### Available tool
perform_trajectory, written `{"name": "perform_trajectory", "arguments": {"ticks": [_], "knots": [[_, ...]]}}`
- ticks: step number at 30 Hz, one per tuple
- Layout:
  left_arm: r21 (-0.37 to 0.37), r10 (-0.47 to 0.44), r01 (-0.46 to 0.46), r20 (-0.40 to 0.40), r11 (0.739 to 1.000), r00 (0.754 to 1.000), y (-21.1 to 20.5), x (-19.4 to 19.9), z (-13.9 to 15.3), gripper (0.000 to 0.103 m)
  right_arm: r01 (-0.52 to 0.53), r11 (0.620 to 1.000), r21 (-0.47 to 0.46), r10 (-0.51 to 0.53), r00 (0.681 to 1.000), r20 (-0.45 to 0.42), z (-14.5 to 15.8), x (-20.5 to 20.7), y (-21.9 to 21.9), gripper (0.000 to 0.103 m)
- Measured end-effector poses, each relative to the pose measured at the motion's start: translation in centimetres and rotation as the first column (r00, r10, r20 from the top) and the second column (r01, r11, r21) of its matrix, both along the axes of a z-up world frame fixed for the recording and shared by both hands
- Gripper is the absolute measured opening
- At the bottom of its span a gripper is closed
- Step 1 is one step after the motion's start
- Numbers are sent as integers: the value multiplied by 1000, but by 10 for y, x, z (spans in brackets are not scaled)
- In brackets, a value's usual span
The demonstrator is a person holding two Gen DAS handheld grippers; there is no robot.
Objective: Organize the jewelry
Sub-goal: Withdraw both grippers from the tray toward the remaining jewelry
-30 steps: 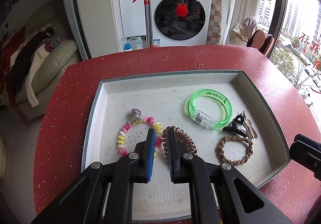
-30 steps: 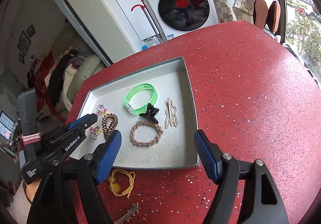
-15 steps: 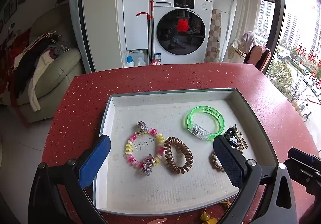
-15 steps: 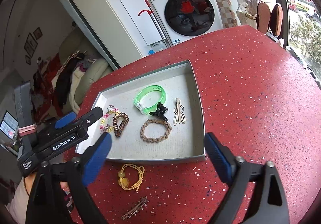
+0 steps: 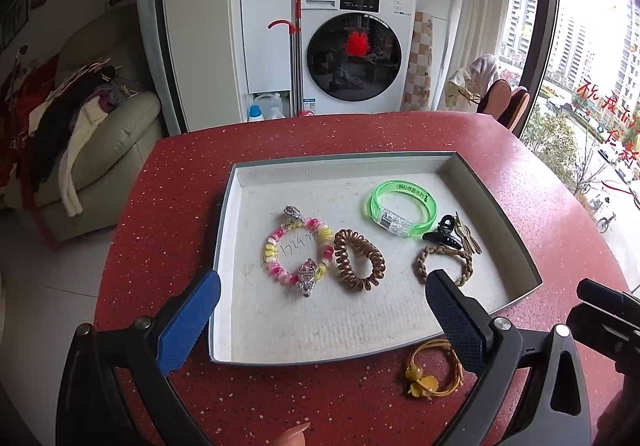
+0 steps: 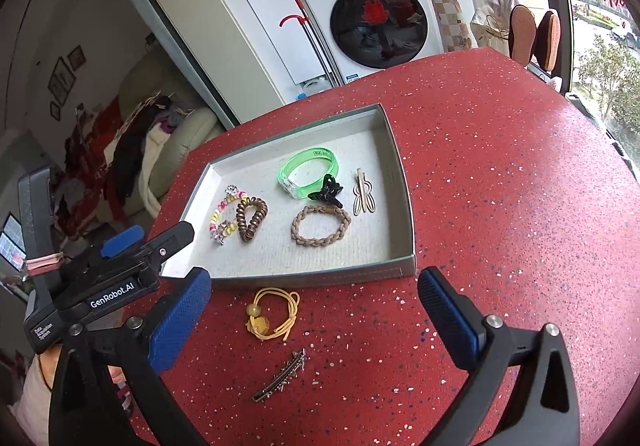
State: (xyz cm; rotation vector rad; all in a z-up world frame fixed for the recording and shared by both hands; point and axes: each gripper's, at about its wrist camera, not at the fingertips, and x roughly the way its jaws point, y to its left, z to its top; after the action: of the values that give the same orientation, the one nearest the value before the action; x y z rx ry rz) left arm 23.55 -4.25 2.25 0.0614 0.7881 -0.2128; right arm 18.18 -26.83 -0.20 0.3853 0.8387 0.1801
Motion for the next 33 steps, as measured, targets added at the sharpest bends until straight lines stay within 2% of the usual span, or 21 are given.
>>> {"name": "perform_trajectory", "arguments": {"ticks": [14,25,30,33], "knots": [[10,25,-24,-64,1000,998,34,-47,-27,103,-89,989,-117,73,988,-140,-44,-44,48,103],[-31,33,-37,-122,999,992,42,-50,-38,103,-39,975,-218,2,986,-164,-55,-50,70,103],[-62,3,-14,-163,998,987,40,-46,-45,103,-26,965,-260,-15,988,-154,-58,-50,78,90],[-80,-28,14,-177,997,984,33,-46,-47,103,-36,952,-303,-5,991,-135,-57,-51,83,71]]}}
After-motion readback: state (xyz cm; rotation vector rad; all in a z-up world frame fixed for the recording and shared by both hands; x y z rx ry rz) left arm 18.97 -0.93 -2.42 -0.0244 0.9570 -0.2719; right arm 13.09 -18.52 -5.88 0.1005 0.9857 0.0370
